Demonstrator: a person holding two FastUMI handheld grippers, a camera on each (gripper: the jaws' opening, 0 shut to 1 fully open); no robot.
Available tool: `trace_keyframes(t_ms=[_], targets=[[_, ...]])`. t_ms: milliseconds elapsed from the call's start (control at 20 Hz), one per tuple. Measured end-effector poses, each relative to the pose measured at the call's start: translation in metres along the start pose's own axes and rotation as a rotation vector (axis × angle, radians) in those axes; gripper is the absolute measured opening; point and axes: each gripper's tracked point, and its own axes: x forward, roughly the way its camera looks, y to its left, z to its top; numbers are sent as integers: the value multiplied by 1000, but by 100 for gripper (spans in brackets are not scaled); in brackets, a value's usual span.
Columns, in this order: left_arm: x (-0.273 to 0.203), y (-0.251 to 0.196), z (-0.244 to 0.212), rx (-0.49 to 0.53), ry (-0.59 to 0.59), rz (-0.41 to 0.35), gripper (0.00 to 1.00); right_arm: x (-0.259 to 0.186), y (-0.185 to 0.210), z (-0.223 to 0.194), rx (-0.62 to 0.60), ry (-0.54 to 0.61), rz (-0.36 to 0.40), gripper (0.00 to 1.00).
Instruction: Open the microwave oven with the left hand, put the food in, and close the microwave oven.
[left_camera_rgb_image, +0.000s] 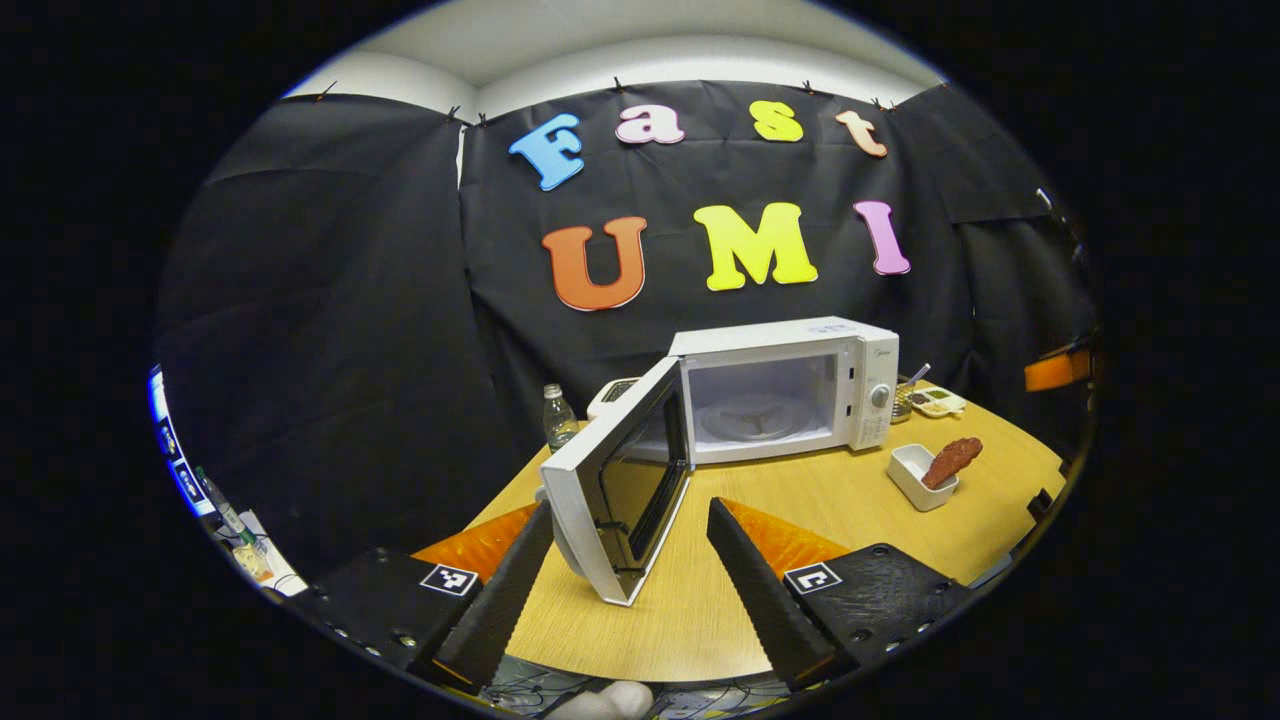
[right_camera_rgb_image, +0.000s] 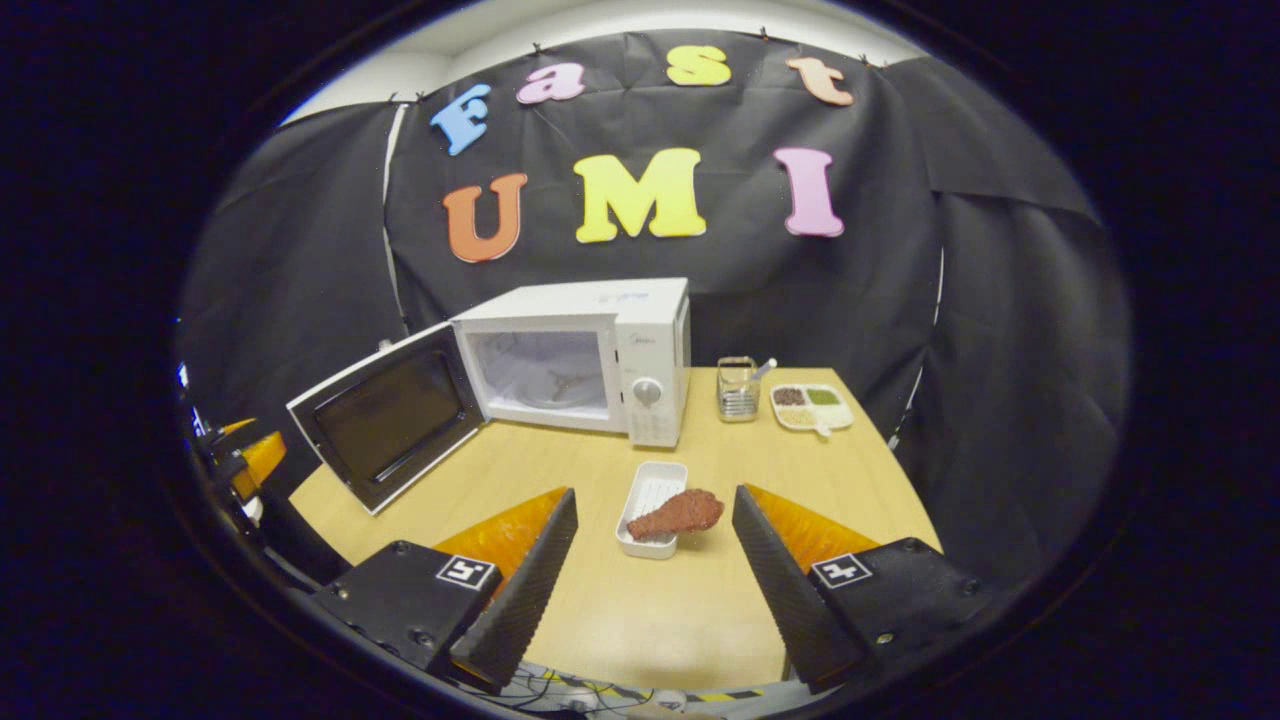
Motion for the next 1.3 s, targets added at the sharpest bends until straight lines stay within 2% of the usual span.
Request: trace_keyframes(t_ms=[200, 250, 300, 350, 400, 450, 500, 550, 650, 700, 750, 850, 900, 950, 1000, 1050, 1150, 1200, 1250, 1300], targets=[[-9, -35, 38, -32, -29, -11, 95, 57, -22, -31, 64, 103, 44, 100], [-9, -44, 44, -40, -30, -6, 95, 72, -27, -34, 73, 124, 60, 91], [-8, -53, 52, -38, -34, 5, 95, 87, -37, -38, 69, 150, 57, 91], [-6, -61, 59, -38, -35, 14, 95, 100, -44, -42, 84, 172, 73, 99], [-3, -68, 65, -40, -33, 26, 95, 115, -47, -43, 105, 195, 110, 88], [-1, -76, 70, -40, -30, 38, 95, 126, -50, -48, 130, 226, 135, 87], [1, -81, 75, -40, -29, 57, 95, 138, -50, -51, 159, 260, 173, 96], [4, -86, 81, -40, -27, 74, 95, 145, -48, -56, 186, 300, 212, 84], [6, -93, 90, -44, -31, 110, 95, 158, -48, -60, 235, 357, 275, 79], [7, -98, 95, -43, -33, 122, 95, 162, -47, -60, 264, 380, 300, 80], [9, -103, 97, -39, -29, 133, 95, 165, -47, -61, 296, 400, 320, 64], [11, -109, 102, -31, -29, 150, 95, 170, -48, -59, 354, 413, 346, 53], [12, -110, 103, -24, -29, 156, 95, 171, -46, -57, 378, 424, 364, 25], [12, -111, 103, -16, -25, 164, 95, 170, -45, -57, 399, 434, 375, 19], [15, -113, 101, -12, -21, 164, 95, 170, -45, -56, 413, 442, 383, 26], [15, -113, 103, -8, -22, 165, 95, 168, -42, -54, 427, 447, 399, 15], [16, -116, 102, -1, -19, 159, 95, 165, -43, -48, 428, 447, 391, 9], [18, -115, 101, 3, -20, 155, 95, 163, -43, -42, 415, 435, 389, 16], [19, -114, 100, 4, -19, 151, 95, 158, -39, -35, 402, 420, 400, 6], [19, -111, 101, 3, -24, 145, 95, 154, -35, -25, 397, 401, 409, 14]])
